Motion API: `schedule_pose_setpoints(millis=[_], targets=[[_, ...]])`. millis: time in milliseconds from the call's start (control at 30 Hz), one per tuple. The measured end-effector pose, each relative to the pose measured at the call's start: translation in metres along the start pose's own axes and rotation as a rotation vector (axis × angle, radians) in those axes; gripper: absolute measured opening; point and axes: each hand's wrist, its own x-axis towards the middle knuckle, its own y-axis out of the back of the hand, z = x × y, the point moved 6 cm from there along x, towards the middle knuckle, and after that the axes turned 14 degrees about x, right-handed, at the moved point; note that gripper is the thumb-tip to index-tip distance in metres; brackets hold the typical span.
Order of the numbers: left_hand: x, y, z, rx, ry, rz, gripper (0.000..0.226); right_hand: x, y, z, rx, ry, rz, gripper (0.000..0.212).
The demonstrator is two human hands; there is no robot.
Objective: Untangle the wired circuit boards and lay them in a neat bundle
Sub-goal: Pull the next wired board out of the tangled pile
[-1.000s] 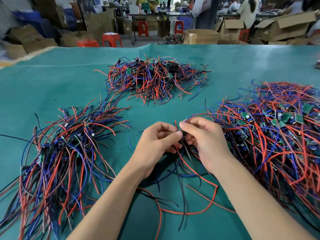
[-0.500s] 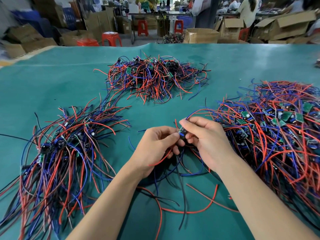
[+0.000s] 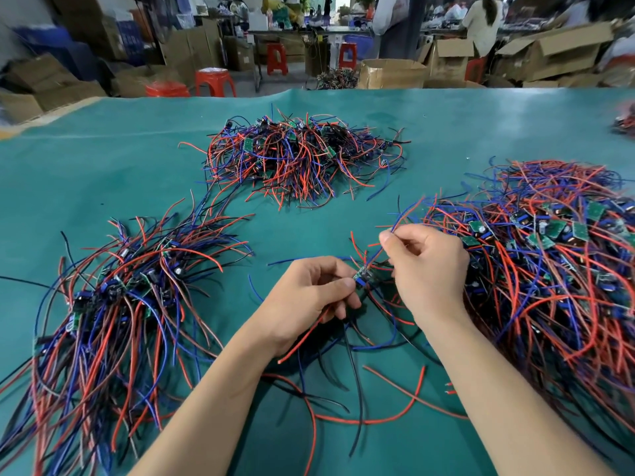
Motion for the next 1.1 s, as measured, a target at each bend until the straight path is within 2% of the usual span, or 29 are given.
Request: schedule_pose_setpoints(millis=[67, 167, 233, 333, 433, 533, 633, 700, 767, 867, 967, 1100], targets=[[-0.001, -0.001, 0.001, 0.022, -0.013, -0.015, 0.015, 0.005, 0.009, -0.002, -0.023, 0.048, 0.073, 0.024], [-0.001, -0.003, 0.004, 0.053, -0.047, -0.041, 0.011, 0.012, 0.020, 0.005, 0.154, 0.002, 0.189, 0.019], [-0.002, -0.003, 0.005, 0.065, -0.066, -0.053, 0.012, 0.013, 0.025, 0.005, 0.204, -0.015, 0.236, 0.024], [-0.002, -0.004, 0.004, 0.064, -0.072, -0.049, 0.012, 0.022, 0.038, 0.013, 0.182, -0.091, 0.349, 0.049], [0.001, 0.000, 0.001, 0.000, -0.034, 0.045, 0.008, 0.022, 0.039, 0.015, 0.380, -0.141, 0.393, 0.047], [0.003, 0.008, -0.003, -0.155, 0.013, 0.182, 0.013, 0.007, 0.020, 0.006, 0.439, -0.174, 0.266, 0.051], [0.003, 0.011, -0.004, -0.229, 0.024, 0.255, 0.013, -0.010, -0.006, -0.005, 0.302, -0.197, -0.014, 0.057], [0.003, 0.013, -0.004, -0.238, 0.025, 0.272, 0.011, -0.021, -0.023, -0.013, 0.225, -0.165, -0.212, 0.054], [0.003, 0.015, -0.003, -0.221, 0.016, 0.270, 0.010, -0.029, -0.032, -0.019, 0.171, -0.072, -0.341, 0.042], [0.002, 0.013, -0.003, -0.157, 0.008, 0.259, 0.008, -0.027, -0.031, -0.020, 0.264, -0.055, -0.358, 0.022], [0.002, 0.009, -0.002, -0.050, -0.003, 0.218, 0.012, -0.023, -0.027, -0.021, 0.295, -0.042, -0.319, 0.016], [0.002, 0.012, 0.000, -0.119, 0.004, 0.200, 0.017, -0.024, -0.027, -0.023, 0.321, -0.017, -0.278, 0.014]])
